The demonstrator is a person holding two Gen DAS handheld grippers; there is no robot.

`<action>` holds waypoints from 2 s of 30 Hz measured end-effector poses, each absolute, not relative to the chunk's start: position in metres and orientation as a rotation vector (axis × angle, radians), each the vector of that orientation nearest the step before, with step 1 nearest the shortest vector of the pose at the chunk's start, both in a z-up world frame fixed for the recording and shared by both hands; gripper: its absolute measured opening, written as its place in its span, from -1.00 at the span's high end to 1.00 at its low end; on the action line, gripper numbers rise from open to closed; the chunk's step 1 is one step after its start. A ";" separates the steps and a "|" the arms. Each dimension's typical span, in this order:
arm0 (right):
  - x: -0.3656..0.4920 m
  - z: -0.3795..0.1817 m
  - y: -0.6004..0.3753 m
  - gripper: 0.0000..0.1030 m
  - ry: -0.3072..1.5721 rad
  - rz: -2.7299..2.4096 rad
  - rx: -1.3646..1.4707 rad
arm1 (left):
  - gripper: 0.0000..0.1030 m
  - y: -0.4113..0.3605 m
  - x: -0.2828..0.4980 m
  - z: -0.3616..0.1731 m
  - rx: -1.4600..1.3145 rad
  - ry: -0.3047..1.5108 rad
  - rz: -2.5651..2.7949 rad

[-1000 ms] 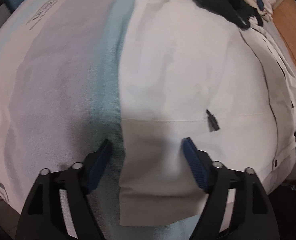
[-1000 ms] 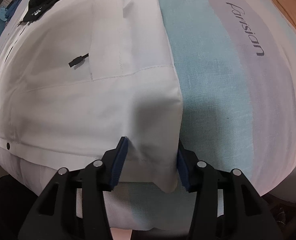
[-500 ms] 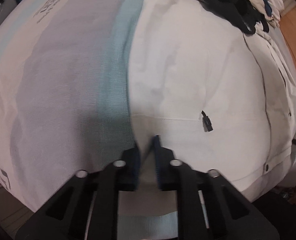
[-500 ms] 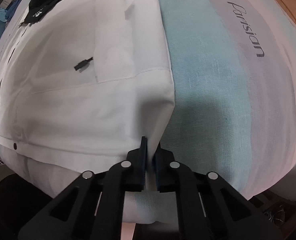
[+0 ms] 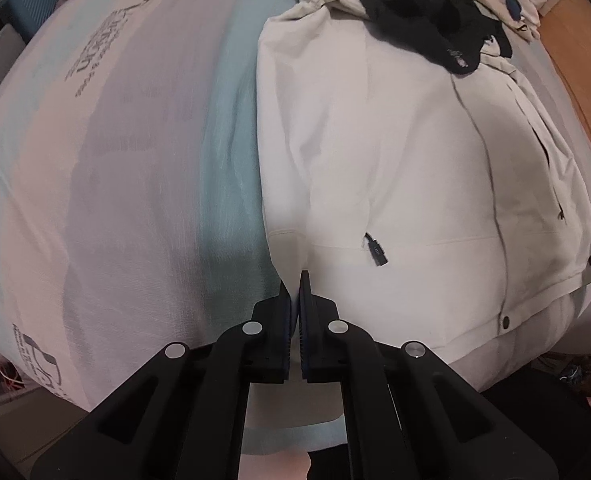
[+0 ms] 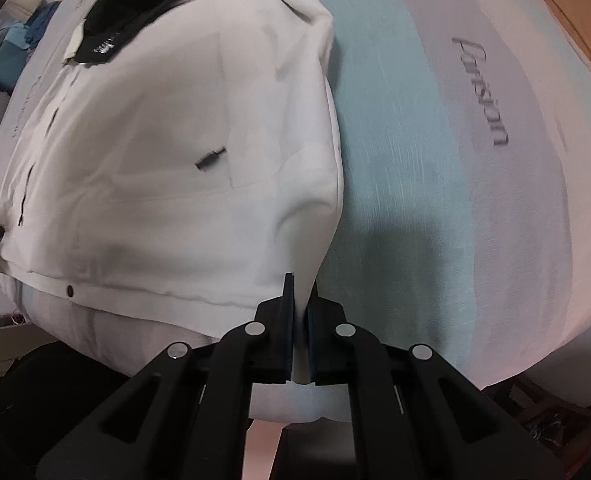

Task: Fold large clothes

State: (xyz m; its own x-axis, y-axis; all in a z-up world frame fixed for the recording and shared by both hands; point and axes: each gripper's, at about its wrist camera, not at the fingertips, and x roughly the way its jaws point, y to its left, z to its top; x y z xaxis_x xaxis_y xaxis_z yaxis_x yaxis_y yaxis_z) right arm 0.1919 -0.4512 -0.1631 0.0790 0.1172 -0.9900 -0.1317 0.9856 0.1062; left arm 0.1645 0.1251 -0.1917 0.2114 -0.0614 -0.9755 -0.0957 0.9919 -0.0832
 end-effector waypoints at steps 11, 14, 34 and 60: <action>0.226 -0.109 -0.442 0.93 1.375 0.254 -0.035 | 0.96 0.112 0.178 -0.135 -0.106 1.308 0.008; 0.243 -0.089 -0.439 0.94 1.340 0.275 -0.006 | 0.96 0.117 0.188 -0.118 -0.168 1.297 0.016; 0.407 -0.074 -0.429 0.95 1.246 0.320 0.052 | 0.96 0.143 0.316 -0.072 -0.294 1.254 0.000; 0.621 -0.095 -0.397 0.95 1.219 0.269 -0.048 | 0.96 0.182 0.548 -0.115 -0.104 1.279 0.000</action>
